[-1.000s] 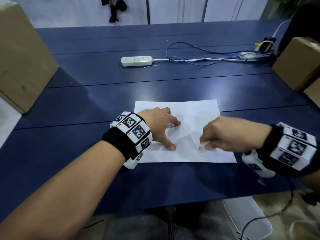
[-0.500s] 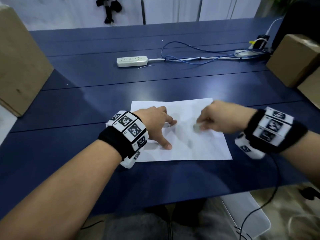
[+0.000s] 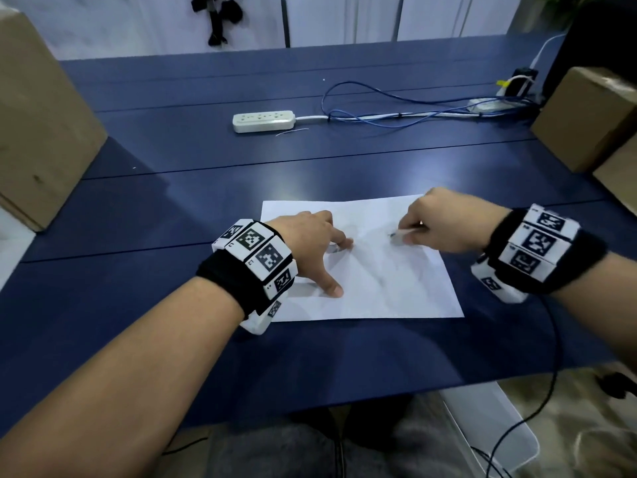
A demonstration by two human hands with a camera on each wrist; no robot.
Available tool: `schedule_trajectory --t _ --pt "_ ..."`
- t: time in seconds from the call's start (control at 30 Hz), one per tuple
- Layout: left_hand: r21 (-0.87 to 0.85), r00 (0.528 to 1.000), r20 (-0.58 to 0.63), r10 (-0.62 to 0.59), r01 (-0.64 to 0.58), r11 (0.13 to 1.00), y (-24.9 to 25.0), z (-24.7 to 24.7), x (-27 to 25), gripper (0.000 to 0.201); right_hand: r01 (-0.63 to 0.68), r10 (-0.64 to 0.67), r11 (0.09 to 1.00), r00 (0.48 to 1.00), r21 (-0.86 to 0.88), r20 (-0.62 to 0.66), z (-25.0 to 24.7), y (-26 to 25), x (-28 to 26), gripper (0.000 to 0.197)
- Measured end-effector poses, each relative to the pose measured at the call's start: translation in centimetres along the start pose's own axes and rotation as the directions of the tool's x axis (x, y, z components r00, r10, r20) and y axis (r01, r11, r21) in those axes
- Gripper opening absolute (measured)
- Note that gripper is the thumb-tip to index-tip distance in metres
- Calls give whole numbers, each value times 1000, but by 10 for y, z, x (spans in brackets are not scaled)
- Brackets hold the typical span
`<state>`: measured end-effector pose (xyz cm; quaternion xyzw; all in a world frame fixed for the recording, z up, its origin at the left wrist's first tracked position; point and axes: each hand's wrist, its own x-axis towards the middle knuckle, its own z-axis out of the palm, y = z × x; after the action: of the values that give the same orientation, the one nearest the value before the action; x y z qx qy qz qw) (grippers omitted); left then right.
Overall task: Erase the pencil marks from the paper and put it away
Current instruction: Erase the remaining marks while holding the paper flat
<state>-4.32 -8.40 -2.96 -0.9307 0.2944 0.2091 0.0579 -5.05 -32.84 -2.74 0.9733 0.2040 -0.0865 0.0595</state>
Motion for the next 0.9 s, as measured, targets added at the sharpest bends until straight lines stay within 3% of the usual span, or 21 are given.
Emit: schedule_trajectory --t 0.17,0.27,0.33,0.4,0.5,0.6,0.67,0.77,0.83,0.9 --pt "-22 1000 -9 2 -2 1000 -3 2 0 89 263 -273 960 956 99 109 2 -26 -43 16" --pt "-16 1000 0 5 -5 1000 -2 1 1 88 157 -178 975 976 157 128 3 -20 -33 20" --pt "-13 1000 0 7 -7 1000 0 -1 0 87 50 -54 997 996 65 66 1 -8 -14 38" --pt "-9 1000 -3 4 -4 1000 0 -1 0 87 20 -20 1000 1000 -16 -20 1 0 -4 53" --pt "-14 1000 -11 0 0 1000 -2 0 1 89 183 -183 983 982 -7 -41 5 -15 -25 56" --pt "-26 1000 -7 3 -3 1000 -2 1 2 89 354 -365 927 927 123 89 5 -38 -56 24" --pt "-21 1000 -5 3 -3 1000 -2 1 2 88 322 -335 937 938 138 86 5 -38 -50 22" --pt "-10 1000 -5 -2 2 1000 0 0 0 88 114 -115 993 993 24 35 3 -23 -24 33" --pt "-4 1000 -1 -3 3 1000 0 -1 0 89 139 -140 989 990 -58 -9 5 -19 -22 38" --pt "-5 1000 -1 -2 2 1000 -1 -1 0 89 264 -263 964 964 -18 34 3 -33 -37 31"
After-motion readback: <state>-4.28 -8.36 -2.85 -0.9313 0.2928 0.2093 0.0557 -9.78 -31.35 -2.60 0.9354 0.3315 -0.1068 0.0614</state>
